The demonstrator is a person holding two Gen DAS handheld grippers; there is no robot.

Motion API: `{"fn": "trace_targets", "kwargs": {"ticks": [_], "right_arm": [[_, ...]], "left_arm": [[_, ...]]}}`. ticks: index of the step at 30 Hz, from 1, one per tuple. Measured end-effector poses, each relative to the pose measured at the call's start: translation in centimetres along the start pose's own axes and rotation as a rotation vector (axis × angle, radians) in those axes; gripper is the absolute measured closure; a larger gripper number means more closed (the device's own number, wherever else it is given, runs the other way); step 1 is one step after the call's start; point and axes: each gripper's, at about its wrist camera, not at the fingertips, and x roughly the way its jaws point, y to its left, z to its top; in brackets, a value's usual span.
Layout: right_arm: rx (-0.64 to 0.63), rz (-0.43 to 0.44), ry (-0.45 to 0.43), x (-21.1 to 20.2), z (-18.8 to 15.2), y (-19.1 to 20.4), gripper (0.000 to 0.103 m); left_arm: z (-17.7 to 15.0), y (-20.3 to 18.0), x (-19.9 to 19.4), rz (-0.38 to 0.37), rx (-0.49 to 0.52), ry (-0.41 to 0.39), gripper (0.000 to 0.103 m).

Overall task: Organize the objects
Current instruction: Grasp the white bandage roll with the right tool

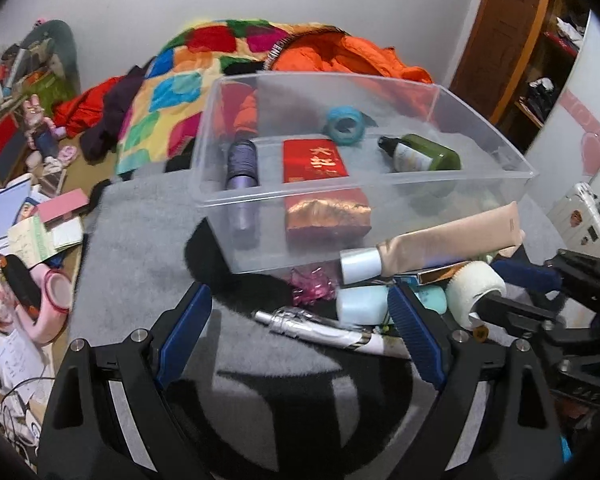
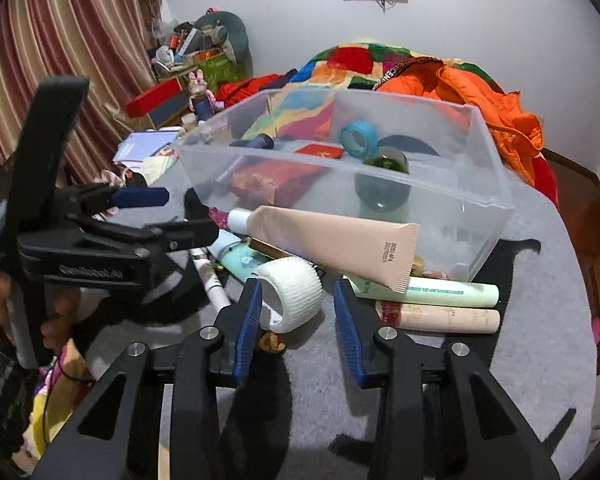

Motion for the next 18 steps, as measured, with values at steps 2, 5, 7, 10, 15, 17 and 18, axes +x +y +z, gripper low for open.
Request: {"fn": "trace_targets", "kwargs": {"ticks": [2,5,7,10,15,17,18], "right_arm": [[0.003,0.005,0.011,0.4,-0.2,0.0,0.083],[0.005,0.009,0.008,0.4,-0.4,0.1,0.084],[0.004,0.011,0.002,0.2,-0.5,-0.1,0.084],[0.008,0.015,-0.009,-0.2,-0.5,0.0,0.084],[0.016,0.02,-0.024,-1.1,-0.7,-0.1,0.084],[0.021,0.019,-0.031,-1.6,-0.8,-0.2,0.084],[0.027,0.018,-0.037,-1.9,-0.8,-0.4,0.084]], "left_arm": [[0.0,-0.1,0.7,-0.018,-0.002,0.021,0.013],[-0.6,-0.3,1.1,-0.06,-0.01,0.035,0.024],[-0.8,-0.4,0.7,-0.089,-0.021,0.032,0.035],[-1.4,-0.6,0.1,-0.113,-0.028,0.033,0.055],[-3.1,-1.4,-1.4,-0.094,-0.006,0.031,0.066],[-4.0,-1.4,-2.2,-0.1,-0.012,0.032,0.066],[-4.4,-1.4,-2.6,-0.099,-0.015,0.031,0.066]]}}
